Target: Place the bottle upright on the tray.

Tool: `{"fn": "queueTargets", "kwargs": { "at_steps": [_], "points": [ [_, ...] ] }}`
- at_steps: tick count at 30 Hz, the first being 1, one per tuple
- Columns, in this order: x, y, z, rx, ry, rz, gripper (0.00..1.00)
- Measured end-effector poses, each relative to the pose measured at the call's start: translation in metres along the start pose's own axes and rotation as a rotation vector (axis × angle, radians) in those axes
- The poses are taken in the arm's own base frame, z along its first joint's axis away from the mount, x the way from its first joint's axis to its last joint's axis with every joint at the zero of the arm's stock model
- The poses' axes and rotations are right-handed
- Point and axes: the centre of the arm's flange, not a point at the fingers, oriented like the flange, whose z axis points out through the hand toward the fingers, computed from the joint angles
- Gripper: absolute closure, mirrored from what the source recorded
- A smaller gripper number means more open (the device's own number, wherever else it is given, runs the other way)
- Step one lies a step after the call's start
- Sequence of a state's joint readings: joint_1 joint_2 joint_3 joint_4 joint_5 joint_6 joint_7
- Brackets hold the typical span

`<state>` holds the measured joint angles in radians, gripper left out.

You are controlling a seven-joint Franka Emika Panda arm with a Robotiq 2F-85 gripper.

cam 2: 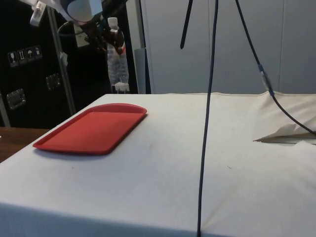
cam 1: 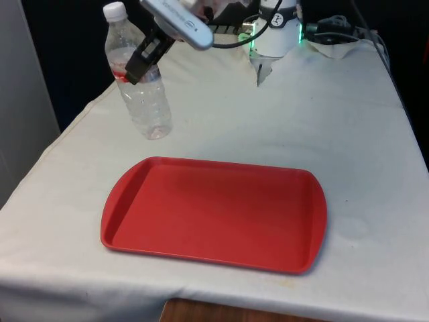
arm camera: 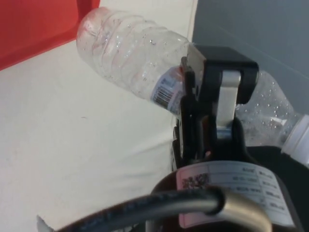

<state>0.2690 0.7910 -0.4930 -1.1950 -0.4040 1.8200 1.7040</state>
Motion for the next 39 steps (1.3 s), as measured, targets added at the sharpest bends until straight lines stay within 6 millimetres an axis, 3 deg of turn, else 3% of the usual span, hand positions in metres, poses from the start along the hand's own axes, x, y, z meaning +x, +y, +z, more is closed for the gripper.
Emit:
{"fn": "queueTargets", "kwargs": {
  "at_steps": [10, 21, 39],
  "points": [
    [-0.012, 0.001, -0.011, 0.005, 0.082, 0.003, 0.66],
    [-0.012, 0.001, -0.01, 0.003, 0.088, 0.001, 0.66],
    [-0.035, 0.006, -0.038, -0.002, 0.144, 0.011, 0.66]
  ]
}}
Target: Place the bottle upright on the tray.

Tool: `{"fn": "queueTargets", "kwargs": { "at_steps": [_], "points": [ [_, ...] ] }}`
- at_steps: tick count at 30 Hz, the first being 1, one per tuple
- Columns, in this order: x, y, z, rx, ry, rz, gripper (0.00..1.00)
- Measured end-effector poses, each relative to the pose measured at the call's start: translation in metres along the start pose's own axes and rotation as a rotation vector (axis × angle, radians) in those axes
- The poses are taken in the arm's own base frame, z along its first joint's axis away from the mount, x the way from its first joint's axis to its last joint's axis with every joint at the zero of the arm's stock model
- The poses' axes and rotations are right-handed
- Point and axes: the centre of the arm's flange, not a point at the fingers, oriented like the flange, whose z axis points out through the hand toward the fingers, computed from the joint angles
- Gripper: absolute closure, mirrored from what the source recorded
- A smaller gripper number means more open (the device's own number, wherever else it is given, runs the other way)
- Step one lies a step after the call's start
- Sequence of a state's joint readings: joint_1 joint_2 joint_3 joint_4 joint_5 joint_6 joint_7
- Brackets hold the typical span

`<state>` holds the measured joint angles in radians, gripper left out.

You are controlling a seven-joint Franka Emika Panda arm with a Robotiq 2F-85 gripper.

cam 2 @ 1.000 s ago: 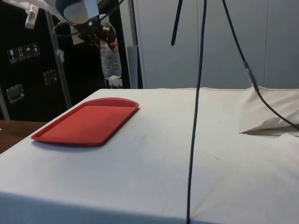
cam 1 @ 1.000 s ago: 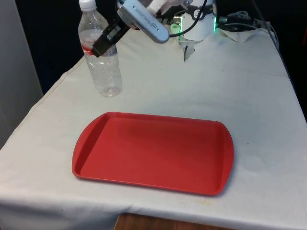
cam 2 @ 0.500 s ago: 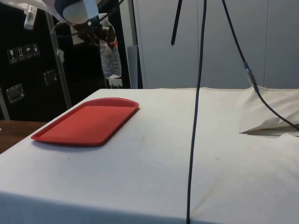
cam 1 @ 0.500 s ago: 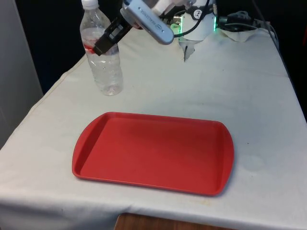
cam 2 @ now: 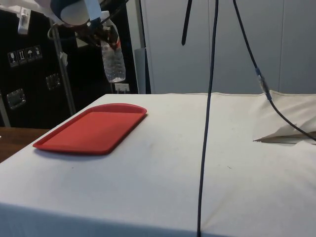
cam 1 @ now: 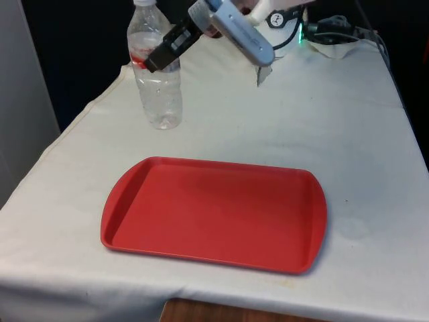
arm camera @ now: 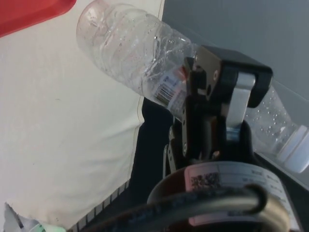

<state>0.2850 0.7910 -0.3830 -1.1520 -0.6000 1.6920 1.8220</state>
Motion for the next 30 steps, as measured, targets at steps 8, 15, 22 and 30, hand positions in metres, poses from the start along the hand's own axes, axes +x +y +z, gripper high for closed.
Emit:
{"fn": "queueTargets", "kwargs": {
  "at_steps": [8, 15, 22, 30],
  "points": [
    [-0.011, 0.003, -0.016, 0.004, 0.019, 0.012, 0.66],
    [-0.024, 0.007, -0.029, 0.008, 0.033, 0.02, 0.66],
    [-0.026, 0.008, -0.03, 0.002, 0.037, 0.022, 0.66],
    [-0.027, 0.008, -0.031, 0.003, 0.038, 0.021, 0.66]
  ]
}}
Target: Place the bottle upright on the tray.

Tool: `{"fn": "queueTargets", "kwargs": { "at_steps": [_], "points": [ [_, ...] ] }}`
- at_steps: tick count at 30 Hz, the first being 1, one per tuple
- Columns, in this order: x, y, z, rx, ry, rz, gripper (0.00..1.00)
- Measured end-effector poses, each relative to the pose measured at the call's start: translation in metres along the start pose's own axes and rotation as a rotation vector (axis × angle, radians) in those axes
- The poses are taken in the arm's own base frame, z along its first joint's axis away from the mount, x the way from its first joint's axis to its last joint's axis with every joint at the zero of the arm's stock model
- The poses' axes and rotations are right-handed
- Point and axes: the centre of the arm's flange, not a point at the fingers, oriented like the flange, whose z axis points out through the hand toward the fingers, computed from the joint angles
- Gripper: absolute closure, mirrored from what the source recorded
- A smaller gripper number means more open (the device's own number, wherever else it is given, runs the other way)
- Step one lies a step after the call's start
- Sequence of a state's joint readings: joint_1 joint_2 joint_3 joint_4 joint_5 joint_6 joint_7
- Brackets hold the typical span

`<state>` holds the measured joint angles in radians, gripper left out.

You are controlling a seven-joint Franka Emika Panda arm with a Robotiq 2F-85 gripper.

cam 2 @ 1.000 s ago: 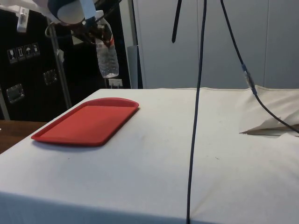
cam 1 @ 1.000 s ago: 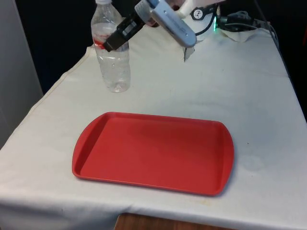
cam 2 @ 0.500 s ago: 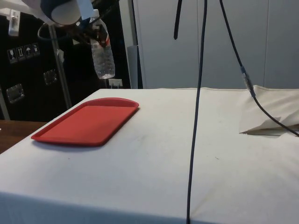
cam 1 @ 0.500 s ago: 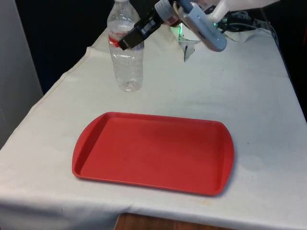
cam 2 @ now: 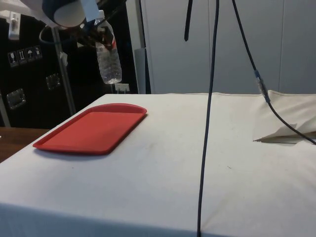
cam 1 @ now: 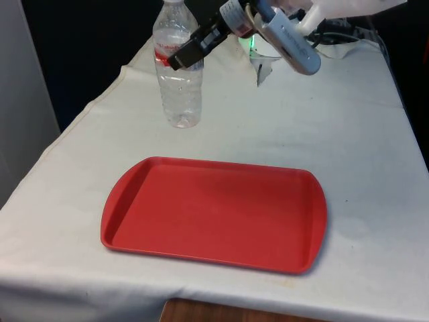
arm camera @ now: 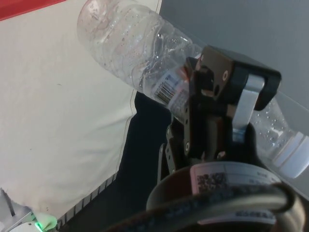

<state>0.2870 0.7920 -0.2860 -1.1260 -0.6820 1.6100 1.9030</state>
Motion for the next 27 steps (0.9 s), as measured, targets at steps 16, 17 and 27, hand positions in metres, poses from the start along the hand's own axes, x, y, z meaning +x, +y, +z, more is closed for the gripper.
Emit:
{"fn": "queueTargets", "kwargs": {
  "at_steps": [16, 17, 27],
  "points": [
    [-0.009, -0.002, -0.007, 0.026, 0.029, 0.01, 0.66],
    [-0.01, -0.002, -0.007, 0.03, 0.034, 0.014, 0.66],
    [-0.017, -0.005, -0.011, 0.05, 0.056, 0.04, 0.66]
  ]
}}
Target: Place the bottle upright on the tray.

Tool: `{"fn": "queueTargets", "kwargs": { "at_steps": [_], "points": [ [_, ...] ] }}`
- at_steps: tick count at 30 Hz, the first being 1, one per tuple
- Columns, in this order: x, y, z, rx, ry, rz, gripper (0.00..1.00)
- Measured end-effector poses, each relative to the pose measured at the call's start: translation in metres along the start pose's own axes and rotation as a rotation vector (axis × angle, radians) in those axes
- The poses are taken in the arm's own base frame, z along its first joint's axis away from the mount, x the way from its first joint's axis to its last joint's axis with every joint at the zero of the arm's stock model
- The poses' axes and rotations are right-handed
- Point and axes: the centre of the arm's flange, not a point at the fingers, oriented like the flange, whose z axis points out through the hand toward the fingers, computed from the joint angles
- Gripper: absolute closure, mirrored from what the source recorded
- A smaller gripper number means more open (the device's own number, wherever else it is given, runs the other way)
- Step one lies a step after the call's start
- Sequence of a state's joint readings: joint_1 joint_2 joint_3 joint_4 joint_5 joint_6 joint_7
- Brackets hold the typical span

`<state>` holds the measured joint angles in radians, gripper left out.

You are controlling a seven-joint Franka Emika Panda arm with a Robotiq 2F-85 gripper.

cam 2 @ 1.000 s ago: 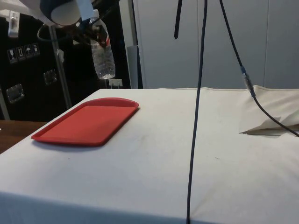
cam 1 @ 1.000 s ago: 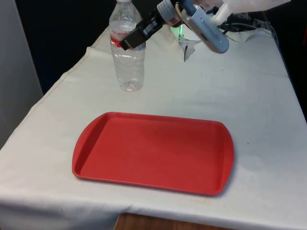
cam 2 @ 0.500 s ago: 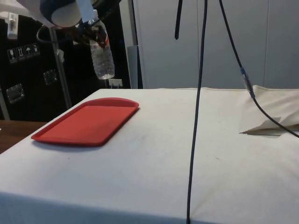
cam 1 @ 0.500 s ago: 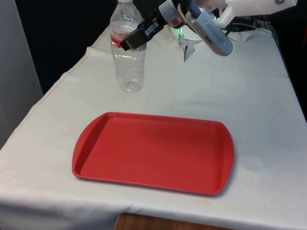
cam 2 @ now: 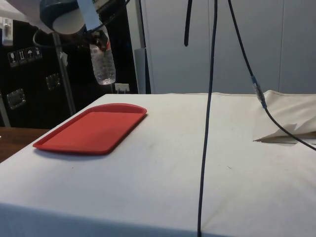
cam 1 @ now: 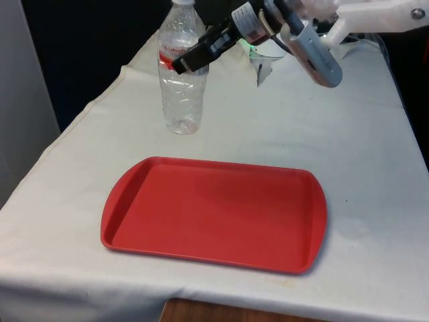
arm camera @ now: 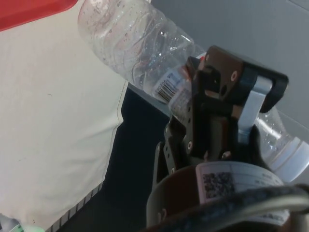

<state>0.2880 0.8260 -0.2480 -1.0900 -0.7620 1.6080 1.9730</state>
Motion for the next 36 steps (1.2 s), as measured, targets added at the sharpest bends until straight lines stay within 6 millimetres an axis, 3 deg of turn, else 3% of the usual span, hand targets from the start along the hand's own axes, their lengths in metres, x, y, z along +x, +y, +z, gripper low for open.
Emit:
{"fn": "queueTargets", "kwargs": {
  "at_steps": [20, 36],
  "points": [
    [-0.014, 0.008, -0.015, 0.013, 0.079, 0.035, 0.66],
    [-0.018, 0.009, -0.014, 0.013, 0.088, 0.03, 0.66]
  ]
}}
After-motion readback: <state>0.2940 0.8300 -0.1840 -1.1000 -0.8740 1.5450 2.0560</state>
